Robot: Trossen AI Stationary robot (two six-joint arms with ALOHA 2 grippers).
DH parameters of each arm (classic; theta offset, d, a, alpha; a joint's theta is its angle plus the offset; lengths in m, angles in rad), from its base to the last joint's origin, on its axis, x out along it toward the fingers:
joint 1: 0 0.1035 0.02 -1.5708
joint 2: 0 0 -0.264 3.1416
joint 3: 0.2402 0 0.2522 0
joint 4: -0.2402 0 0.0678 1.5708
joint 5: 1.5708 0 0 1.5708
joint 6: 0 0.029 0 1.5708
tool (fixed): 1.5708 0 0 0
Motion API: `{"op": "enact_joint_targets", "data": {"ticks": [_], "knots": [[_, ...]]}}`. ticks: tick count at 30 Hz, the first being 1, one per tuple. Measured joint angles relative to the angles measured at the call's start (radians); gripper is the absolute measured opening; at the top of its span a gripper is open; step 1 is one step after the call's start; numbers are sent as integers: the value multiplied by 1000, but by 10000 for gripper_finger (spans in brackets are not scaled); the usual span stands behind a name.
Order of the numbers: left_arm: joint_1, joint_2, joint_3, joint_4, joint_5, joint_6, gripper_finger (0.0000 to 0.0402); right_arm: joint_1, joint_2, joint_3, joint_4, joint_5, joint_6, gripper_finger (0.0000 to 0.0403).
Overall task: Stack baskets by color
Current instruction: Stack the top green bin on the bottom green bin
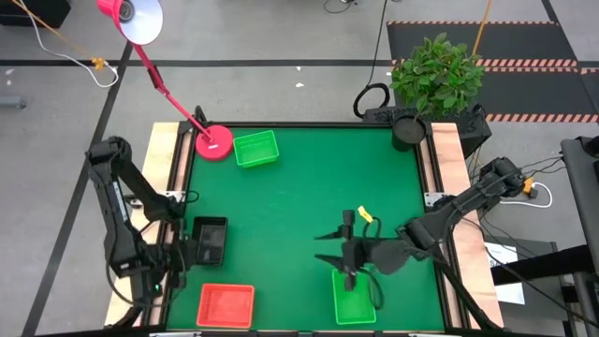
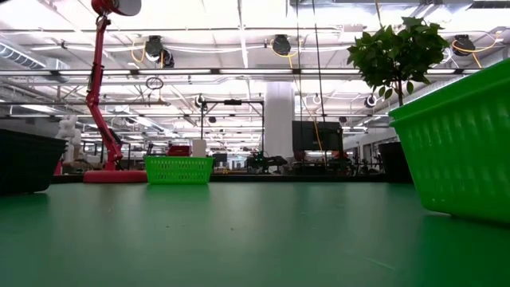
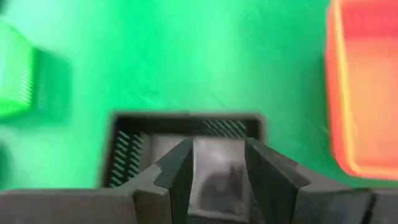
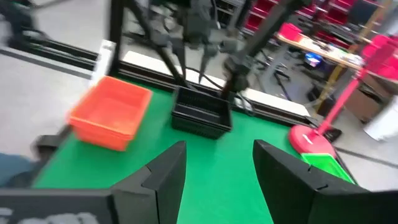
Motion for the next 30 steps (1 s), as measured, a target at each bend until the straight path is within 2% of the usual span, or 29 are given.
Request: {"op": "enact_joint_targets", "data": {"ticks": [5,7,10,14,19,24,26,30], "knots": [[75,-114,0,-34,-144,110,147,-142,79,-1,56,-49,-48,180],[112,-152,0,-34,-214,158,147,-222,104,-1,109,-153,-83,180],[170,-200,1,-33,-308,231,147,-359,139,-1,210,-365,-120,180],[250,-252,1,-32,-381,323,147,-546,188,-1,327,-570,-147,180],[347,-302,1,-27,-408,385,147,-737,275,24,428,-762,-126,180],[432,-348,1,-10,-408,474,147,-845,403,149,440,-908,-91,180],[463,-366,1,-9,-405,493,147,-872,462,209,436,-948,-79,180],[519,-406,1,-5,-379,526,147,-899,561,327,421,-951,-84,180]]}}
